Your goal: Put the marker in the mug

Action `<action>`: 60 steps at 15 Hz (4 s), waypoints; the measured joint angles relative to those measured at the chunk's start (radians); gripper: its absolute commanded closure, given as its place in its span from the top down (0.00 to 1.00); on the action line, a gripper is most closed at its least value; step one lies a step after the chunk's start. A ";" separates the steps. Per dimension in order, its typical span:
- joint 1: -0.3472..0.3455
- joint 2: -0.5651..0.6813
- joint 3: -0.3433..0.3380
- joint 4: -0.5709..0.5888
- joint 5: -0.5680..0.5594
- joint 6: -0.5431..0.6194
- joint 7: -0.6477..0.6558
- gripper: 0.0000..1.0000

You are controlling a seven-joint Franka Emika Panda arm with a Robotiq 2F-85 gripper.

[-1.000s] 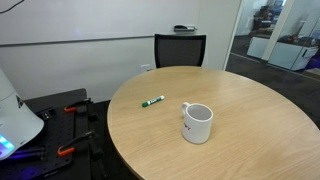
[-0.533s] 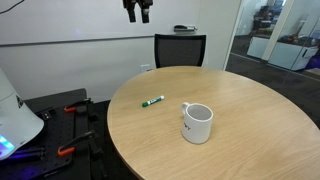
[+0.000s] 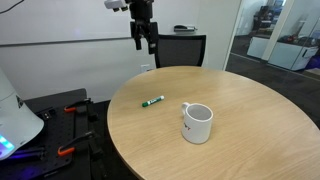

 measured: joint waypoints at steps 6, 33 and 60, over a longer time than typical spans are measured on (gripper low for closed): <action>-0.009 0.084 0.000 0.003 -0.028 0.047 0.000 1.00; -0.013 0.582 0.017 0.143 0.065 0.333 0.002 1.00; -0.029 0.632 0.013 0.201 0.081 0.321 0.116 0.05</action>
